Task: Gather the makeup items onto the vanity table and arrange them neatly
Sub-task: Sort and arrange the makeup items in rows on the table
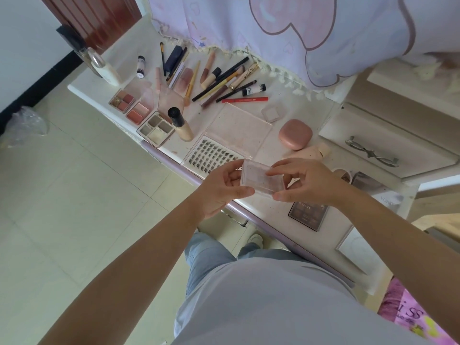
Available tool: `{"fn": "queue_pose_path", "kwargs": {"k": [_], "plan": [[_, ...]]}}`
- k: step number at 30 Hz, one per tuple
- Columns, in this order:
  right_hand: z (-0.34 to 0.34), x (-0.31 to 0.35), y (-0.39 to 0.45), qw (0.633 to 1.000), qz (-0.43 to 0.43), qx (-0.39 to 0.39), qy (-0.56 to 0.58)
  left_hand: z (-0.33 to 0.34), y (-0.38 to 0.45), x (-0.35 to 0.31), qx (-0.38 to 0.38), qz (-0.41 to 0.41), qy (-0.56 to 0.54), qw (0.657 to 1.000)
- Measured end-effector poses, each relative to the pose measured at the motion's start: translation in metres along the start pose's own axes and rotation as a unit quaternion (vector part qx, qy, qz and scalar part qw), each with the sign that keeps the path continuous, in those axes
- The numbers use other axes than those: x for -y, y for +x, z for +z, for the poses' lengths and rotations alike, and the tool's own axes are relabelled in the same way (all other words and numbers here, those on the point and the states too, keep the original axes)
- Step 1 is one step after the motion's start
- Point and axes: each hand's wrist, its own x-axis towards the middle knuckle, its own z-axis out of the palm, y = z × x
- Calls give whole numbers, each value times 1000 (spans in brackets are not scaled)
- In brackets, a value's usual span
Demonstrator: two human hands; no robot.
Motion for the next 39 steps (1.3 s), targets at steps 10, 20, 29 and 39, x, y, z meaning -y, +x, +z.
{"fn": "queue_pose_path", "kwargs": {"k": [10,20,29,39], "plan": [[-12,-35,22,941,225,-64,246,-11,6,25,-71,-74,189,977],[18,-62,43,914,232,-216,255,9,21,56,-137,-63,498,854],[20,-60,48,927,237,-243,160,9,27,61,-181,-73,558,807],[11,-91,-26,860,142,-19,-490,9,16,66,-154,-60,576,801]]}}
